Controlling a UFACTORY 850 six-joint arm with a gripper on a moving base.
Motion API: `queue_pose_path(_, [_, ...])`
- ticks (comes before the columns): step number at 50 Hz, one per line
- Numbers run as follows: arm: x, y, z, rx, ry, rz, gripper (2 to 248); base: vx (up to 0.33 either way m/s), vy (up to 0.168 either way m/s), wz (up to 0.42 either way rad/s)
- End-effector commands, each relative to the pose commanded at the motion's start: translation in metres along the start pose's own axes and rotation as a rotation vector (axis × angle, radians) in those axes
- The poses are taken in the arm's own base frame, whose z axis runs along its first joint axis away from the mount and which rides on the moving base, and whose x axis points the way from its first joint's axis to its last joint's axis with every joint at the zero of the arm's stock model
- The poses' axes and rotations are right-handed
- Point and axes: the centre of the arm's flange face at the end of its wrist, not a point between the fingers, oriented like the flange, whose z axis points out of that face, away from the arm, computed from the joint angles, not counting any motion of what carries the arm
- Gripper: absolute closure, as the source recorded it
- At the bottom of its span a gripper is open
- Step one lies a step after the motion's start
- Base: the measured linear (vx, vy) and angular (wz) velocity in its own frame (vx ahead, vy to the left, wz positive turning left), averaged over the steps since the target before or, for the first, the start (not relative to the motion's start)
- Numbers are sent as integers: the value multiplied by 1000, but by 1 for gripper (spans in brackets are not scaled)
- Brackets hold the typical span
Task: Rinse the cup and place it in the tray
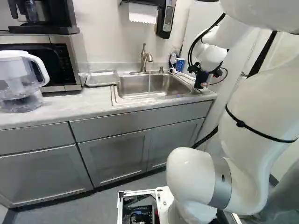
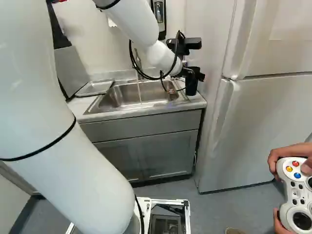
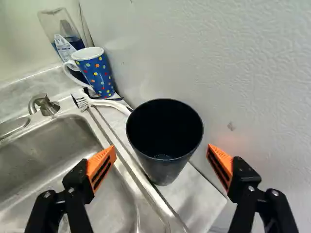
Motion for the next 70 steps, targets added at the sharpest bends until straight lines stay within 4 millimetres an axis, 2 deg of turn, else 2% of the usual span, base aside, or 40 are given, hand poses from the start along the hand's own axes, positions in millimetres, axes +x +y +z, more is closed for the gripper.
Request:
queue_pose_path(8, [0,0,0,0,0,0,3,0,0,0])
queue_pose_path(9, [0,0,0,0,0,0,23,0,0,0])
queue_pose_path(13, [0,0,0,0,0,0,23,0,0,0])
queue_pose_path(14, [0,0,0,0,0,0,62,0,0,0])
queue_pose_path(19, [0,0,0,0,0,0,62,0,0,0])
queue_pose_path(20, [0,0,0,0,0,0,100,0,0,0])
queue_pose_path(24, [0,0,0,0,0,0,100,0,0,0])
queue_pose_path(25, [0,0,0,0,0,0,127,0,0,0])
queue_pose_path(47, [1,0,-1,0,2,0,129,0,0,0])
queue_pose_path(70, [18,-2,-18,8,49,3,129,0,0,0])
